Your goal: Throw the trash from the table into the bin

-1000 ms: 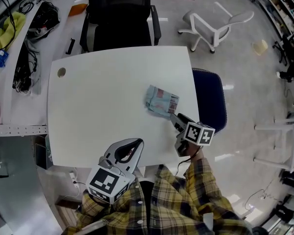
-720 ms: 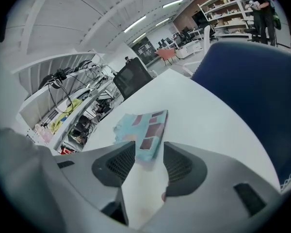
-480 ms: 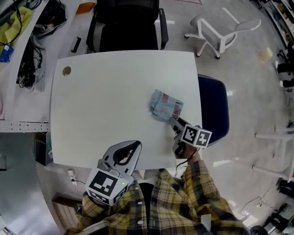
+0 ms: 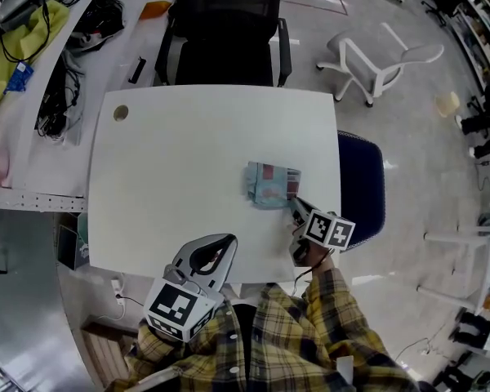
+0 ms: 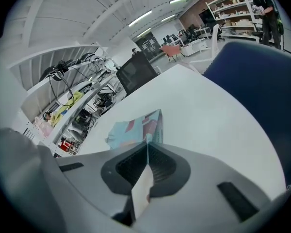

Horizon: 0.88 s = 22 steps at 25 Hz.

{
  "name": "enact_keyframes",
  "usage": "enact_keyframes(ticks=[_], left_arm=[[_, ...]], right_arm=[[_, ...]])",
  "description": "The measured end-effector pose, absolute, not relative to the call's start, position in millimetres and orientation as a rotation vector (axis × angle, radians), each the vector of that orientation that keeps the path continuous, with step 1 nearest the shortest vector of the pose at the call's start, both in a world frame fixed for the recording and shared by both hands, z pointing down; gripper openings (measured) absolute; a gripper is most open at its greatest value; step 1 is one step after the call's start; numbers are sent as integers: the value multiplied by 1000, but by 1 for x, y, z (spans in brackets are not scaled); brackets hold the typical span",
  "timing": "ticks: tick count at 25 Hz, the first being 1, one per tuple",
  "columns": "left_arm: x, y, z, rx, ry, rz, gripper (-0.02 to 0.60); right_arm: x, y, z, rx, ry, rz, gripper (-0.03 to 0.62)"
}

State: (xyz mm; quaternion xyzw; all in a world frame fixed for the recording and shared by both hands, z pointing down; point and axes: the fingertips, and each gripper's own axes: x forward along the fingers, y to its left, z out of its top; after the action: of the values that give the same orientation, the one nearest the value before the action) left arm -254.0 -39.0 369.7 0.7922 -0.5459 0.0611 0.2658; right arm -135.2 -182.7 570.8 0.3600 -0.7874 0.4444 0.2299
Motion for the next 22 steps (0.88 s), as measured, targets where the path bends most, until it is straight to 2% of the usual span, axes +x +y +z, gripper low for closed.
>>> enact_keyframes(ticks=[14, 22], left_arm=[[-245, -46, 363, 2247, -1397, 144, 8], [-228, -54, 360, 2366, -1181, 139, 8]], right_arm=[[-147, -167, 520, 943, -2278, 983, 0], [-137, -142, 487, 1072, -2283, 919, 0]])
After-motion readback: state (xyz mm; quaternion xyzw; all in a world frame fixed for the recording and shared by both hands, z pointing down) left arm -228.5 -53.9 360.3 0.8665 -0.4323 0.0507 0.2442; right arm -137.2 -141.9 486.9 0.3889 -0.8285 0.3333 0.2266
